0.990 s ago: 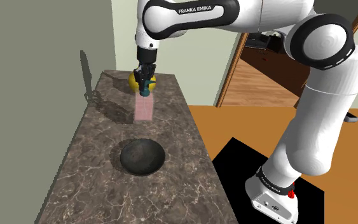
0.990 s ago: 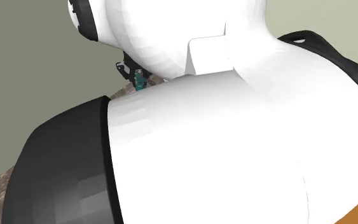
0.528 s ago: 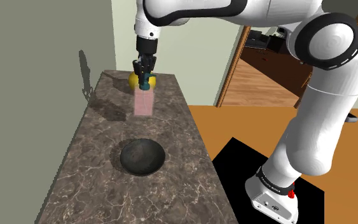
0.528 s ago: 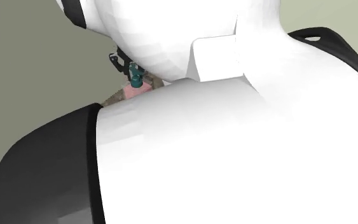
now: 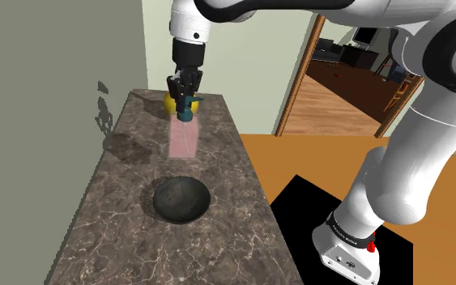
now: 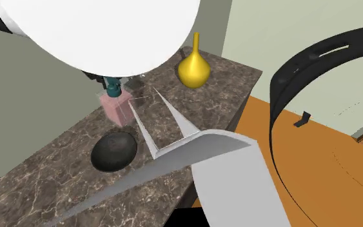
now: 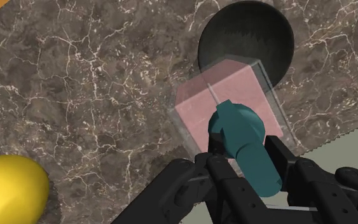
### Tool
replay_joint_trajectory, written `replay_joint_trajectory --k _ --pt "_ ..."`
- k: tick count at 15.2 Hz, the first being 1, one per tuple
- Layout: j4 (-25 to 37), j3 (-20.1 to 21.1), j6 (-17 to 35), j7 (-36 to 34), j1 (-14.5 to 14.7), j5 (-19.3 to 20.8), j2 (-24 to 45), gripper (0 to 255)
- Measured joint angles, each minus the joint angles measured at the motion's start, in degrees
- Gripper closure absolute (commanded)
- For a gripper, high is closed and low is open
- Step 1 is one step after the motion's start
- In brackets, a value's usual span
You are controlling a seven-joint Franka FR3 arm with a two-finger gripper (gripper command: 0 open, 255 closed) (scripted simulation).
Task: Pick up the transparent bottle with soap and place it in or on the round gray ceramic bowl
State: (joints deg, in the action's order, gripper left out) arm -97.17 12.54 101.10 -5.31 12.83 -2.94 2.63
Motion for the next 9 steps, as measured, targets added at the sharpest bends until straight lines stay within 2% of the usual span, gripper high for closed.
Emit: replay_joint_trajectory --k 6,9 --pt "-1.75 3.01 -2.51 -6.09 3.03 -0.95 -4.74 255" --pt "-3.17 3.8 -1.84 -7.53 3.76 -1.18 -5.62 255"
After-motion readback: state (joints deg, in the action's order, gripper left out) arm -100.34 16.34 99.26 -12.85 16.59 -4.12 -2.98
